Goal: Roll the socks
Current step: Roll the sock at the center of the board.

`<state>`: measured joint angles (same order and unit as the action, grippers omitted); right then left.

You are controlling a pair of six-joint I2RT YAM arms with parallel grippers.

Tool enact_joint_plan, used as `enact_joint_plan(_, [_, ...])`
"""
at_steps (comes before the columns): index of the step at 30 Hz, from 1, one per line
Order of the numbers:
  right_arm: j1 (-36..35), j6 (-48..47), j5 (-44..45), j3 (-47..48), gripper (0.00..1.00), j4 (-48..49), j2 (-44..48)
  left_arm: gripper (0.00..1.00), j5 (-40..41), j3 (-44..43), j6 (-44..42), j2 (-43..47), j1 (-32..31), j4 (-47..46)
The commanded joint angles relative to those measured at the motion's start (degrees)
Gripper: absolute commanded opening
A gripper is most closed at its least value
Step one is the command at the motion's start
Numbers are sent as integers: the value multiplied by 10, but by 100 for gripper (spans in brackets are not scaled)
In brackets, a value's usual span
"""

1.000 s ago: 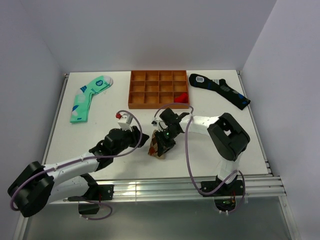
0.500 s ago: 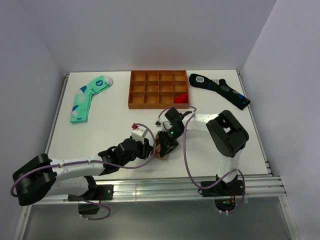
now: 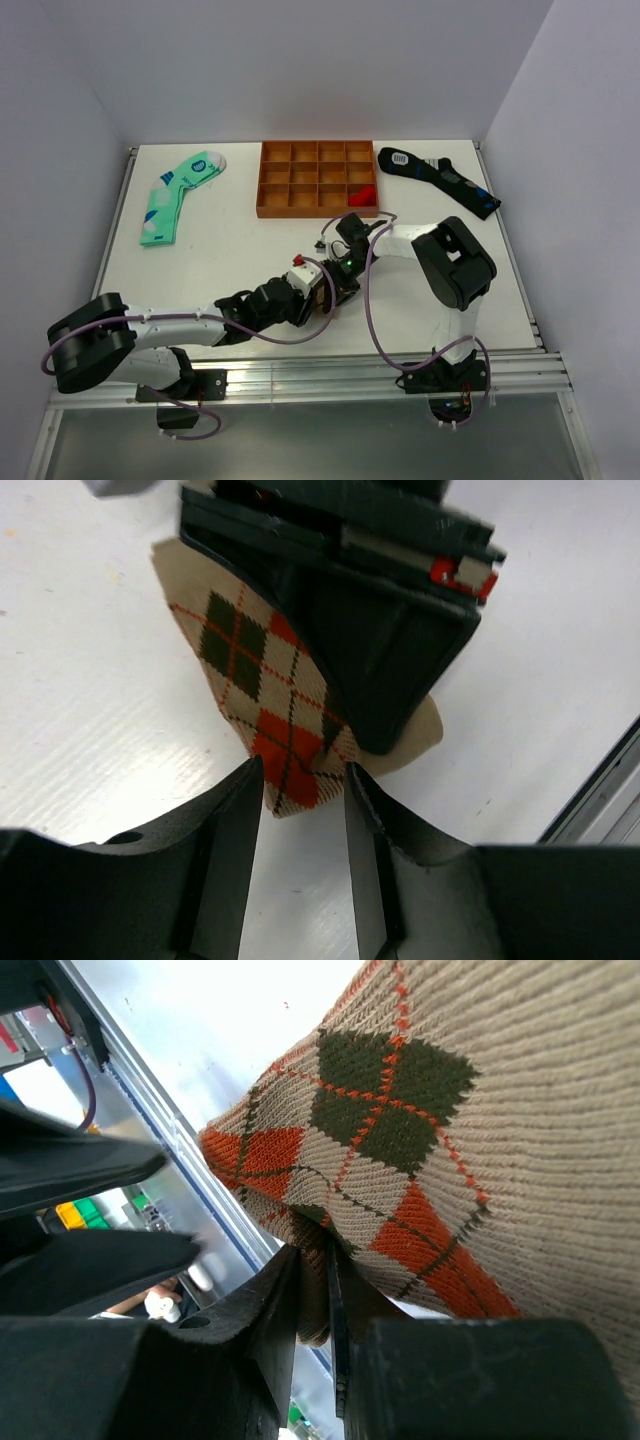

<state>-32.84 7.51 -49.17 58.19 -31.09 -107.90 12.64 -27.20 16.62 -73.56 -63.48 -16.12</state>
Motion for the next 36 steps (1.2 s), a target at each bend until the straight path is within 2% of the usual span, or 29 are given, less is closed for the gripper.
enact_joint_plan(1, [7,-19,-3,11,22,-13,2,45,-44,-19,-28,-18,-3,-31])
enact_joint_plan(8, [8,-20,-2,10,23,-11,2,45,-75,-29,-34,-48,20,-51])
enact_joint_plan(18, [12,-21,0,11,22,-14,2,47,-171,-46,-16,-81,86,-43])
enact_joint_plan(27, [17,-21,-2,12,22,-14,3,49,-219,-17,-15,-4,103,-47])
enact_joint_plan(36, [20,-25,-5,13,22,-16,8,48,-248,-47,-19,-85,107,-58])
